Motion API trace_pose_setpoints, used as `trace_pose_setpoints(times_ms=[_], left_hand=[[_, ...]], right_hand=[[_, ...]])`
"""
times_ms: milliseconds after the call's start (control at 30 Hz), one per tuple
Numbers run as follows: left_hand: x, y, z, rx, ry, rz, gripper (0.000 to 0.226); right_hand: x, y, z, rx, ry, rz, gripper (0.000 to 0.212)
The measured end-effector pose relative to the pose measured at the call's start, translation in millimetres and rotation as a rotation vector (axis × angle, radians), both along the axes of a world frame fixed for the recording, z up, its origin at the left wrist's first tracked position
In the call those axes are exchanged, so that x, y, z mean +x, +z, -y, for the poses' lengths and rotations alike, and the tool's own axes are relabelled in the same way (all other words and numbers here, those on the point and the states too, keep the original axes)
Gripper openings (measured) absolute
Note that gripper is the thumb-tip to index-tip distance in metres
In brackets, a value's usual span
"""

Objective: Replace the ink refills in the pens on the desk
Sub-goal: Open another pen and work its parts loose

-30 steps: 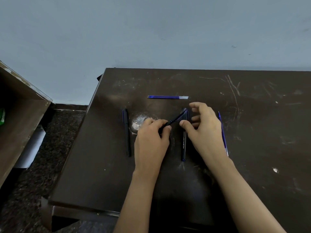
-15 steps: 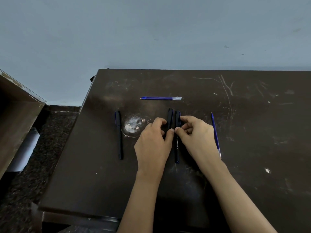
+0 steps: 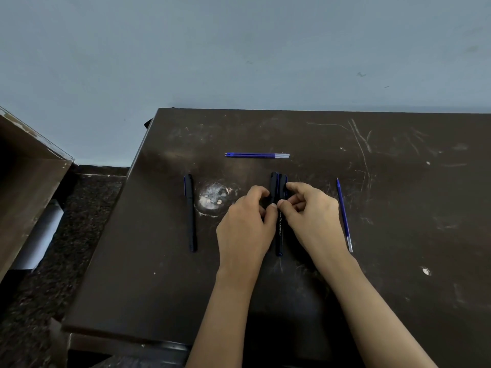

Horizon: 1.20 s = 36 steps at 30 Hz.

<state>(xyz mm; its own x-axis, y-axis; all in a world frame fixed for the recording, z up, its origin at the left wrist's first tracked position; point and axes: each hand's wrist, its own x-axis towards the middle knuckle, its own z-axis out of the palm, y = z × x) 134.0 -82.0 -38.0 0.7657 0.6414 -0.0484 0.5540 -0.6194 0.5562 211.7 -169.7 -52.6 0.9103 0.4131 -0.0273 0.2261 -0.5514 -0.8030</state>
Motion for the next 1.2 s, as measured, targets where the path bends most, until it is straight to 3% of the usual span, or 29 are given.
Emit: trace_pose_setpoints(times_ms=[567, 700, 800, 900, 1067, 1200], left_hand=[[-2, 0, -2, 0.004, 0.012, 0.076, 0.018], [-6, 1, -14, 0.159, 0.187, 0.182, 0.015], [-14, -1, -26, 0.287, 0.383, 0.090, 0.027], [-22, -7, -36, 0.274, 0.483, -0.027, 0.040], [-28, -8, -48, 0.143, 0.426, -0.050, 0.032], [-27, -6, -51, 0.121, 0.176, 0.036, 0.026]], right_hand=[[0, 4, 0, 0.000, -0.005, -0.017, 0.034], [-2, 9, -1, 0.053, -0.037, 0.010, 0.029], [-5, 13, -4, 0.091, -0.036, 0.040, 0.025], [-9, 14, -9, 0.118, -0.001, 0.053, 0.023], [-16, 14, -18, 0.186, 0.038, 0.000, 0.024], [-19, 17, -23, 0.282, 0.020, -0.124, 0.035]])
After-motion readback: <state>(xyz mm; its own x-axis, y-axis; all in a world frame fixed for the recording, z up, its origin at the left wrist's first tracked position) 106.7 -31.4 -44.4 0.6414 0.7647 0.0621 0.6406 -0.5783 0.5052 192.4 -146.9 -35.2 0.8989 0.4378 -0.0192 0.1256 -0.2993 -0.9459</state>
